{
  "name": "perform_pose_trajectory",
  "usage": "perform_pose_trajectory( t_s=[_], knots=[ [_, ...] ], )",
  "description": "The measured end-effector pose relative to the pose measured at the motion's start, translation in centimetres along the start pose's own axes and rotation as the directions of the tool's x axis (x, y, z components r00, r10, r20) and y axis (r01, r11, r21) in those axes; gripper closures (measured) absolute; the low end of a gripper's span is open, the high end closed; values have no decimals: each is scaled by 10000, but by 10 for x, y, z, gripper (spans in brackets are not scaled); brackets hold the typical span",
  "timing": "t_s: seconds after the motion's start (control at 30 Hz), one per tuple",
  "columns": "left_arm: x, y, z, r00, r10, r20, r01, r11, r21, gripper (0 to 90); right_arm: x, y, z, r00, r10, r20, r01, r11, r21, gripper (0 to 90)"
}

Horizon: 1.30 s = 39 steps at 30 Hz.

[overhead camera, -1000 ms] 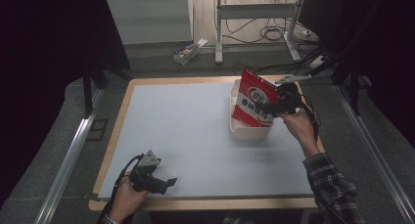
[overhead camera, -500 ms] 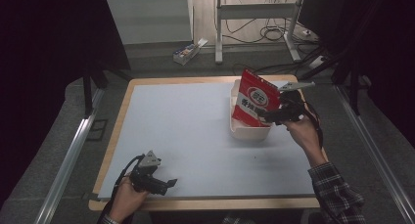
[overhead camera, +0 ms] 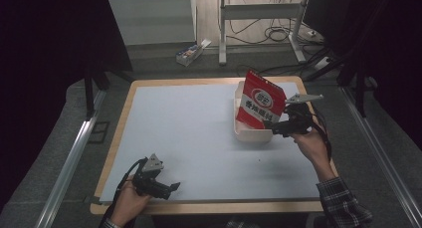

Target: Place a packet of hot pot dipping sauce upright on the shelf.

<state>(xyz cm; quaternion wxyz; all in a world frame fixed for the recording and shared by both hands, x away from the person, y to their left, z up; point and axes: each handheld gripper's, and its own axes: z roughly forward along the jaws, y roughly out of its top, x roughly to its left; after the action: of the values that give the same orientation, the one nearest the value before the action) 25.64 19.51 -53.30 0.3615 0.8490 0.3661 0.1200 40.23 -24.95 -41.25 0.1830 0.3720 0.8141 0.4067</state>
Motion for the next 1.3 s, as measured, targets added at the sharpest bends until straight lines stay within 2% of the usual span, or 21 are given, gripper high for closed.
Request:
perform_pose_trajectory(
  t_s=[0.37, 0.4, 0.5, 0.63, 1.07, 1.3],
  knots=[
    [1, 0, 0, 10000, -34, 33, 34, 10000, 9, 0, 4, -24, -4, 9999, -54, -89, 55, 9999, 111, 49],
    [1, 0, 0, 10000, -48, 54, 48, 10000, -16, 0, 5, -29, -6, 9999, -90, -62, 90, 10000, -40, 49],
    [1, 0, 0, 9999, -63, 79, 63, 10000, -33, 0, 8, -37, -6, 9999, -37, -136, 36, 10000, -36, 49],
    [1, 0, -1, 9999, -57, 107, 58, 10000, -50, 0, 14, -48, -8, 9997, -248, -82, 249, 9997, 41, 49],
    [0, 0, 0, 9999, 44, 115, -43, 10000, -50, 3, 30, -64, -21, 9982, -561, -189, 565, 9982, 188, 49],
    [0, 0, 0, 9999, 43, 135, -42, 10000, -45, 5, 33, -75, -30, 9987, -496, -133, 498, 9986, 166, 49]
  ],
)
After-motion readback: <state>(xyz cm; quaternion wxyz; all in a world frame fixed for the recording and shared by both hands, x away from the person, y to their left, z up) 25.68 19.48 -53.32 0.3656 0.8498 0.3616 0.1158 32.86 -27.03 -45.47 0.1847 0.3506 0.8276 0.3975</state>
